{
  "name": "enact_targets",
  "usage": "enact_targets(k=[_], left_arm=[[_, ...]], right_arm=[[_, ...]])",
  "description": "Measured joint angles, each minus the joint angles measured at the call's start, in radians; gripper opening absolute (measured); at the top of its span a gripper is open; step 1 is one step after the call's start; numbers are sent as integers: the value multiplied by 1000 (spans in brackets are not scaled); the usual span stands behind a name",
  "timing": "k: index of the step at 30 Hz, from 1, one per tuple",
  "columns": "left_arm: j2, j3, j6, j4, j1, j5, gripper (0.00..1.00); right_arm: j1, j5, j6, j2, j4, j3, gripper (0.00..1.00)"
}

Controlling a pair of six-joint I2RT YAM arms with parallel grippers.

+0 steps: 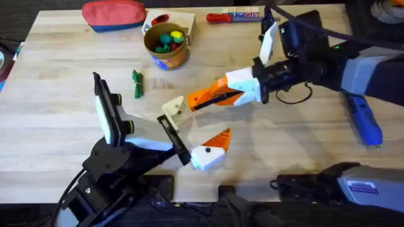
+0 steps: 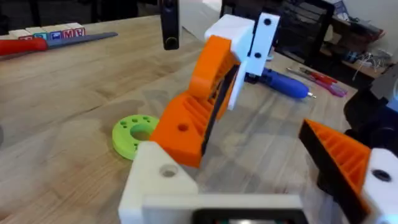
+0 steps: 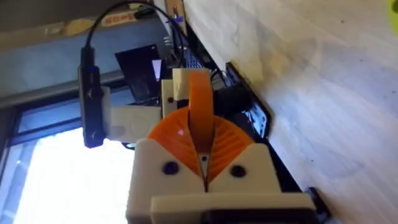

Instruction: Pick up the gripper from the table and insert it into the empty holder that is missing its gripper. Then pick up a screw, insert it into the mounting hole, and use the screwdriver to tighten it. Finally, clean up the table by picking up the vegetable and placing it into the bucket.

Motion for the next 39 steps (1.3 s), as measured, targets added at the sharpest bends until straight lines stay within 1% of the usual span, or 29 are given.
enact_targets(k=[5,18,32,37,39], left_arm=[[0,0,-7,0,0,-3,988],[0,0,-15,-3,0,-30,988],[0,0,-21,-3,0,-23,988],[0,0,-20,-3,0,-28,988],[0,0,-17,-1,0,-20,987]], right_arm=[[23,-41,48,9,46,0,3],[51,-40,66,21,57,0,3],[41,-65,50,78,62,0,3],[40,-94,47,91,123,0,3],[41,-105,47,92,147,0,3]])
